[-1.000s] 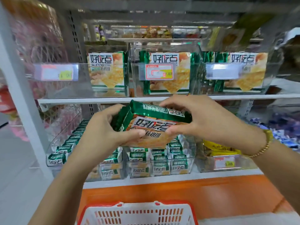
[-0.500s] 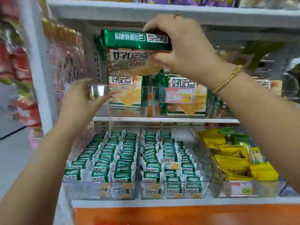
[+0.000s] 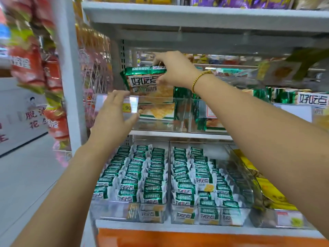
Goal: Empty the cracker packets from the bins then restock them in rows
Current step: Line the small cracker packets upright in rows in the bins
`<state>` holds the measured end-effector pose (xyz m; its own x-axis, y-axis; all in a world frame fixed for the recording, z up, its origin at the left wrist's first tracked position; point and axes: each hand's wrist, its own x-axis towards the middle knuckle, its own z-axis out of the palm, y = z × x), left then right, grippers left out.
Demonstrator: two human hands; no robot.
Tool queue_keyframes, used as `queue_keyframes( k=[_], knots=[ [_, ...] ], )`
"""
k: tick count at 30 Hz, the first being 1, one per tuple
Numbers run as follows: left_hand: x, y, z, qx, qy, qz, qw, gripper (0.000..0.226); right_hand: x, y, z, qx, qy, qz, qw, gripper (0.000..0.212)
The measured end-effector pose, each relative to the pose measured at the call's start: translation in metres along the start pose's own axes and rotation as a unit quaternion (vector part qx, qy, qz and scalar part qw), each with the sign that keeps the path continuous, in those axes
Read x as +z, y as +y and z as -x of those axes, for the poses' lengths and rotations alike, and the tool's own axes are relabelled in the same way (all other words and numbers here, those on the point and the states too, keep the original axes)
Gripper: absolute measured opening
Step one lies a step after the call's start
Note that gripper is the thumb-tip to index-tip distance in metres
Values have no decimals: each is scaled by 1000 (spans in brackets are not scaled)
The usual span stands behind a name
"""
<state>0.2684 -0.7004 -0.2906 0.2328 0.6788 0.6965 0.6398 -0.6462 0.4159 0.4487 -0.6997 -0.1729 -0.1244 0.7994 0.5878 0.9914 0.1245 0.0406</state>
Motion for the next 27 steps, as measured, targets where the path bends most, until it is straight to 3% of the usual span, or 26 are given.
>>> queue_keyframes(
  k=[5, 15, 20, 27],
  knots=[
    [-1, 0, 1, 12, 9, 5, 1000, 56, 0, -1, -7, 16, -118, -5, 993, 50],
    [-2, -3, 1, 14, 0, 11, 1000, 58, 23, 14, -9, 48, -103, 6, 993, 51],
    [-4, -3, 0, 11, -8, 11, 1000, 59, 33, 18, -12, 35, -92, 99, 990, 41],
    [-5, -4, 0, 14, -25, 1, 1000, 60, 38, 15, -15, 32, -142, 160, 976, 34]
  ],
)
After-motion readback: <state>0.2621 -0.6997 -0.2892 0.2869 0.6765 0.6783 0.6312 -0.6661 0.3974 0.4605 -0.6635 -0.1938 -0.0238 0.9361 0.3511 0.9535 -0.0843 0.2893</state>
